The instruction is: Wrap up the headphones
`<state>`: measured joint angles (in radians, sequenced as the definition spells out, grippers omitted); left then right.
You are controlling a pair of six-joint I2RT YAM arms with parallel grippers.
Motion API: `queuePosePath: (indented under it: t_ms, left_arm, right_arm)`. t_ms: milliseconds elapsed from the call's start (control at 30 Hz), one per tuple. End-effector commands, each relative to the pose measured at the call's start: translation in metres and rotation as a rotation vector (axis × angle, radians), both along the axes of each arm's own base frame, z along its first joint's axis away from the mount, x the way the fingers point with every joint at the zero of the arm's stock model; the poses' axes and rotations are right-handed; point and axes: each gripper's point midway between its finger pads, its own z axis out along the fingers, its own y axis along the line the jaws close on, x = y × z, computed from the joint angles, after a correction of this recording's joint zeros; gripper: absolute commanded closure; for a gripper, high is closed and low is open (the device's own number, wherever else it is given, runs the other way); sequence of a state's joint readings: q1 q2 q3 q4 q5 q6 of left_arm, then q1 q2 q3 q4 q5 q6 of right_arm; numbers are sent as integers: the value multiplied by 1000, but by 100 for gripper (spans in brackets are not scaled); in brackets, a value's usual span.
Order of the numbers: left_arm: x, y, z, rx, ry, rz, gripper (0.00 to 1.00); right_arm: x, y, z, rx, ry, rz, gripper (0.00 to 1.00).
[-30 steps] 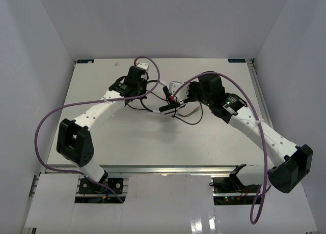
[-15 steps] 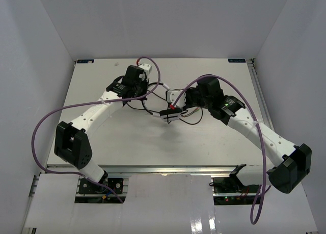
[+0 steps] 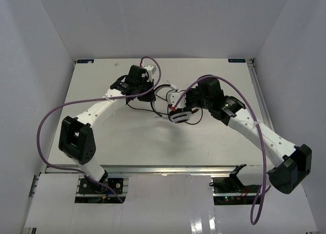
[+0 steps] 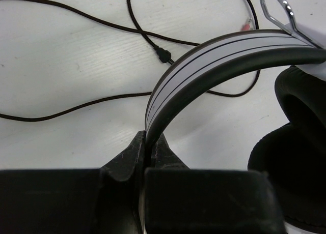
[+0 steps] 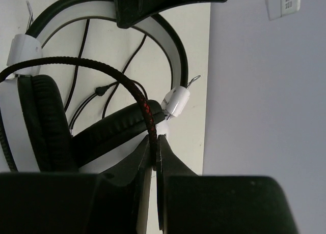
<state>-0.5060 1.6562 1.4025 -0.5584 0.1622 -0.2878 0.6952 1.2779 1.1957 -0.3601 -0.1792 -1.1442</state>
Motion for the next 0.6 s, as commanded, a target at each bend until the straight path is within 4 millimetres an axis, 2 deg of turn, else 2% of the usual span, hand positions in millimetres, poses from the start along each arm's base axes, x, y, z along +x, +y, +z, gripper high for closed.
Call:
queuePosePath:
  t_ms: [0, 133, 300, 467, 567]
  left_arm:
    - [-6, -32, 40, -185, -8, -87, 100]
    - [-19, -39, 41, -215, 10, -170, 100]
    - [-34, -29, 41, -178, -33, -226, 100]
    - [-42, -14, 29, -114, -44, -227, 100]
    - [-46, -14, 31, -115, -48, -244, 100]
  right_arm:
    - [5, -3, 17, -1, -83, -9, 92]
    - [19, -11, 25, 5, -128, -84, 92]
    - [30, -26, 33, 57, -104, -136, 92]
    - [22, -24, 25, 79, -35, -87, 92]
    - [17, -21, 16, 88, 19, -58, 92]
